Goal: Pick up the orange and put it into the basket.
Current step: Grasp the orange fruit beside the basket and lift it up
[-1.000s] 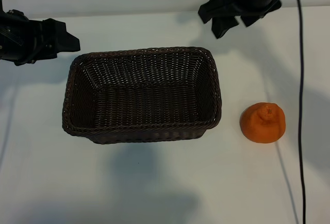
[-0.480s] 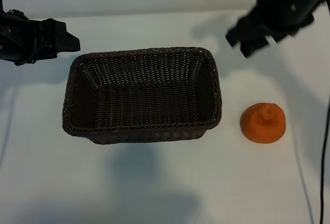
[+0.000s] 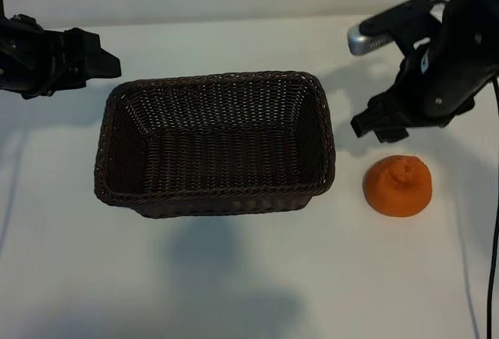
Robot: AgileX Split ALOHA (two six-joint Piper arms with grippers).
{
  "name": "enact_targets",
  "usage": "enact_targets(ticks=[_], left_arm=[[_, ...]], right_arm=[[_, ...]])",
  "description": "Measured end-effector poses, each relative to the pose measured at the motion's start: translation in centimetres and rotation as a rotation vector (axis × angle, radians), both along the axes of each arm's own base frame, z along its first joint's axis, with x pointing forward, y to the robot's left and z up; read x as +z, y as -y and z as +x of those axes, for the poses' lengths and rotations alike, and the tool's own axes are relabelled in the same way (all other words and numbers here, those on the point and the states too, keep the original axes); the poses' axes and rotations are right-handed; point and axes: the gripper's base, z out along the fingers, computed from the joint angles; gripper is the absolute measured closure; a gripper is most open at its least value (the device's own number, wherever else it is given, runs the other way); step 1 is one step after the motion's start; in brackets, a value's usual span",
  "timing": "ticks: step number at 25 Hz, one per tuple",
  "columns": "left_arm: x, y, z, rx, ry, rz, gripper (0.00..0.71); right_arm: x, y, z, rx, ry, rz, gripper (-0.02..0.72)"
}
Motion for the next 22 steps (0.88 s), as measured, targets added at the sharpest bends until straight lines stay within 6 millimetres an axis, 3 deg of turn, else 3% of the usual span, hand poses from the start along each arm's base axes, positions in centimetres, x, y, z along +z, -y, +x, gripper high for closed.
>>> enact_targets(ticks=[22], left_arm=[[0.0,0.0,-0.1,-0.006,-0.006,-0.002,0.122]], right_arm=[[-5.1,0.0,0.3,-0.037,-0.081,-0.022,0.132]])
